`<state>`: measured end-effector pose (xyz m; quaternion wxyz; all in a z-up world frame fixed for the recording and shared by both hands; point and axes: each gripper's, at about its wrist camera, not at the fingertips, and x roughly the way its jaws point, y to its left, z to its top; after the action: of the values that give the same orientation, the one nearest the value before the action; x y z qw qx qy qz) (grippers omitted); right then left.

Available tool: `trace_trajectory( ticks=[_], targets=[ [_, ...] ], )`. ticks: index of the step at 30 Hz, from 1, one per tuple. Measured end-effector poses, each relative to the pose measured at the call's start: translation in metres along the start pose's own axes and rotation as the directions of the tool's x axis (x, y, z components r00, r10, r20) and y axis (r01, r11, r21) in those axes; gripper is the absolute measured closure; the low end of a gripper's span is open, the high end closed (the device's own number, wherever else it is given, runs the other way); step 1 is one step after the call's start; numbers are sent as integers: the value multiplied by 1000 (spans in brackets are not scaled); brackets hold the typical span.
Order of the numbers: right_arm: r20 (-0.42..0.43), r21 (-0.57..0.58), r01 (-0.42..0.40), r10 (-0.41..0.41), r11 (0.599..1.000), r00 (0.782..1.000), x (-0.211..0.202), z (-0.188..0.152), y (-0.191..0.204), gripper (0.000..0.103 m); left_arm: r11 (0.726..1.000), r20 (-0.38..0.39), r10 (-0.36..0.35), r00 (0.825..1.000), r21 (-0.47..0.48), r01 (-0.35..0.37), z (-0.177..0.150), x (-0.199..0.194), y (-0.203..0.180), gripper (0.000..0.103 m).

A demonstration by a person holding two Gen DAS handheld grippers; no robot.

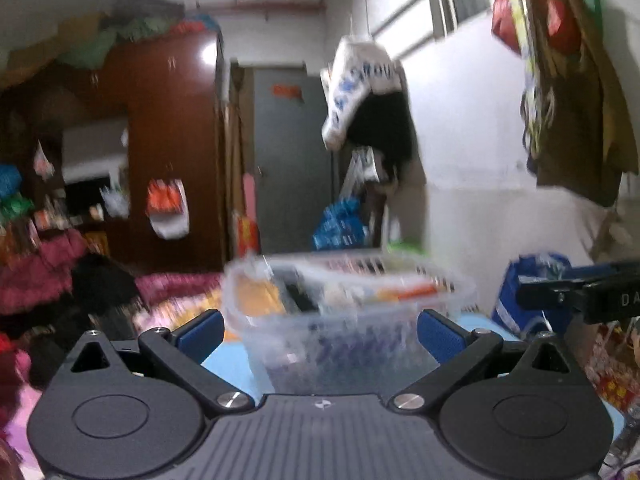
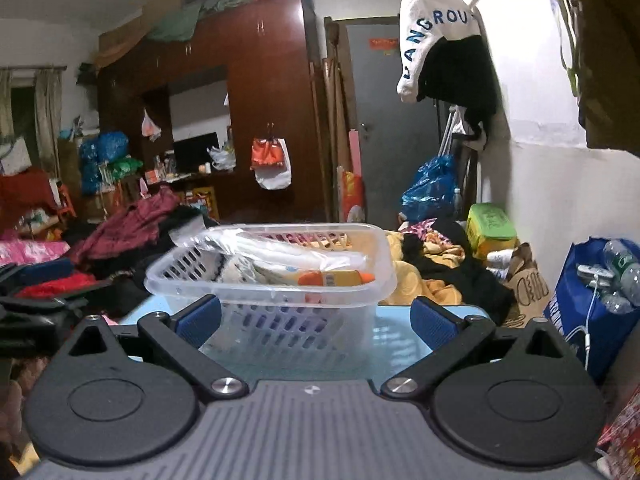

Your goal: Organize objects

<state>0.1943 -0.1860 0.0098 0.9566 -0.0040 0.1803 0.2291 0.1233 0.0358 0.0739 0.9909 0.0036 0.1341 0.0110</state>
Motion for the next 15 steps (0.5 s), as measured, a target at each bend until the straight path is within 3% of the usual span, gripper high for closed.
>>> trace_trajectory(
  ticks=[2, 5, 15],
  targets=[
    [-28, -10, 31, -31, 999, 999, 12, -4, 0, 0, 999, -50, -33, 998, -14, 32, -4, 17, 3, 0],
    [-64, 13, 37, -36, 999, 997, 25, -6, -5, 0, 1000, -66, -25, 997, -15, 24, -11, 23, 4, 0],
    [-51, -10, 33, -34, 999, 998, 17, -24, 2, 0, 1000, -37, 9, 999, -4, -9, -22, 11, -3, 0]
  ],
)
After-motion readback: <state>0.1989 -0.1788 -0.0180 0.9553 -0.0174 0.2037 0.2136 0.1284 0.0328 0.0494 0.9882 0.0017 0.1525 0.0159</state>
